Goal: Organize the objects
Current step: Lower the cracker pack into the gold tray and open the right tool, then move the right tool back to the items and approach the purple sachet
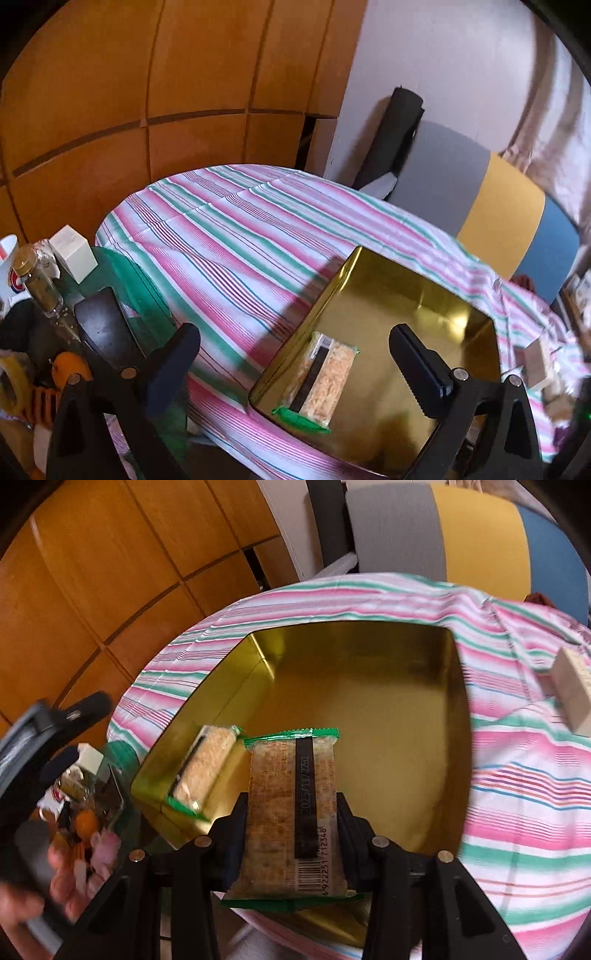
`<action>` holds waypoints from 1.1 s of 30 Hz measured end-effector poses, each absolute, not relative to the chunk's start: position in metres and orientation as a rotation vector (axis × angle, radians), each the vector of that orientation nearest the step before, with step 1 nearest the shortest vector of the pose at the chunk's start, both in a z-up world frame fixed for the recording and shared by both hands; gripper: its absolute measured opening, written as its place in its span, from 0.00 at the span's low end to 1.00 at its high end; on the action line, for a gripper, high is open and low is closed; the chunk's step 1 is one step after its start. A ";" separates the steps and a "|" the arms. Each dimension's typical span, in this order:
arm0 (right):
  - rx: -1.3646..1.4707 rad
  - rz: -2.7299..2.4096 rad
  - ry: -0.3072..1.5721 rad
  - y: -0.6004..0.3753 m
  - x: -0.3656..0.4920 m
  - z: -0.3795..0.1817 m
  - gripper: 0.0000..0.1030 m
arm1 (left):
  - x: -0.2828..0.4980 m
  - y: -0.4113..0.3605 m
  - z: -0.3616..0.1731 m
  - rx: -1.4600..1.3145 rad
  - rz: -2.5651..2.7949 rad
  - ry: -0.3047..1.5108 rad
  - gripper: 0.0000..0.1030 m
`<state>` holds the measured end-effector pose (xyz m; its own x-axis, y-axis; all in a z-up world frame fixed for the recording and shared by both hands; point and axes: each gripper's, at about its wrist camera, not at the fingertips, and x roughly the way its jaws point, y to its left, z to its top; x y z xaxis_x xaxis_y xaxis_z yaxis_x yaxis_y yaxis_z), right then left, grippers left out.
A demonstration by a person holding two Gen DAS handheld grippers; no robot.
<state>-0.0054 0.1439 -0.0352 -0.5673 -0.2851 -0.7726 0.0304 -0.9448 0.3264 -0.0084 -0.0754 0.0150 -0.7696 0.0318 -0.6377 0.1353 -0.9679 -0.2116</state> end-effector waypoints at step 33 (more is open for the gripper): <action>1.061 -2.939 -0.267 0.201 0.044 0.016 0.44 | 0.007 -0.019 -0.001 1.299 -2.966 0.480 1.00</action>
